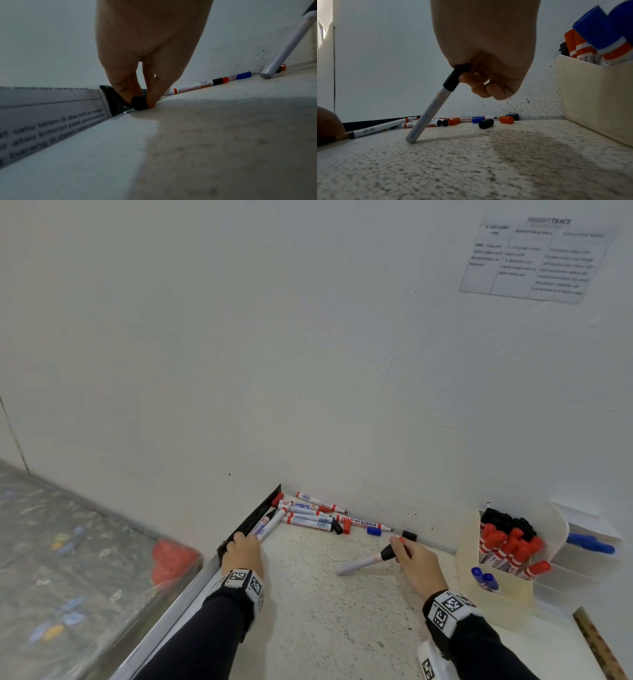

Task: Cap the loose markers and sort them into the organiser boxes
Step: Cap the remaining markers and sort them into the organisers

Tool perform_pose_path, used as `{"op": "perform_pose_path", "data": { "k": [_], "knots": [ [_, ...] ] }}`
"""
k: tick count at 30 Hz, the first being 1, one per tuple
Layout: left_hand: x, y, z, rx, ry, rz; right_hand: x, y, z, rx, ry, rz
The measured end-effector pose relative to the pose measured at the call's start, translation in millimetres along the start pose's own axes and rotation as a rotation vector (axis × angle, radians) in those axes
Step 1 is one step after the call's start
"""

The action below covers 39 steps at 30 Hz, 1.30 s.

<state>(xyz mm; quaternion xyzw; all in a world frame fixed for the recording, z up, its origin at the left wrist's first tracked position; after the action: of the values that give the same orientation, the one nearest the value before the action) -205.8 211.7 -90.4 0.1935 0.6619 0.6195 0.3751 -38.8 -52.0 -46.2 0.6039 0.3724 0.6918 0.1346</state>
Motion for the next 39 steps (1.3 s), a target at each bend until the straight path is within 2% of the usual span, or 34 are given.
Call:
{"op": "perform_pose_path", "data": {
  "k": [4,10,13,18,23,26,30,34,39],
  "knots": [
    [2,3,3,-0.013,-0.001,-0.155,-2,-3,0,0.005,0.003,0.011],
    [-21,9,8,-0.083,-0.106,-0.488,9,14,-1,-0.039,0.053,0.124],
    [-42,9,7,-0.07,-0.17,-0.513,24,44,-1,-0.165,0.116,0.198],
    [-82,-3,2,-0.014,-0.233,-0.471,35,122,-5,-0.474,0.202,0.195],
    [-122,-18,-6,0.039,-0.292,-0.5,10,215,-26,-0.755,0.198,0.197],
    [-139,-27,-10,0.061,-0.323,-0.507,-21,256,-37,-0.859,0.158,0.168],
    [-154,-31,-12,0.069,-0.337,-0.523,-58,271,-45,-0.851,0.093,0.094],
    [-158,-33,-12,0.065,-0.343,-0.533,-79,253,-45,-0.786,0.061,0.005],
    [-147,-33,-6,0.079,-0.306,-0.526,-102,225,-30,-0.698,-0.034,0.1]
  ]
}}
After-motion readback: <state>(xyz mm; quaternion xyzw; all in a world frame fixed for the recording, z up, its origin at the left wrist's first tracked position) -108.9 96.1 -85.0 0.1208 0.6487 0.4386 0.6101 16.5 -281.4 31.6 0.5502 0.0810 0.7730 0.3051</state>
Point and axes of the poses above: each hand's wrist, its own z-axis towards the middle knuckle, its own y-axis out of the back of the hand, x = y × z, the point moved 6 cm from there along z, towards the middle knuckle, and after that the axes turned 7 degrees about -y, right-handed, at the moved point
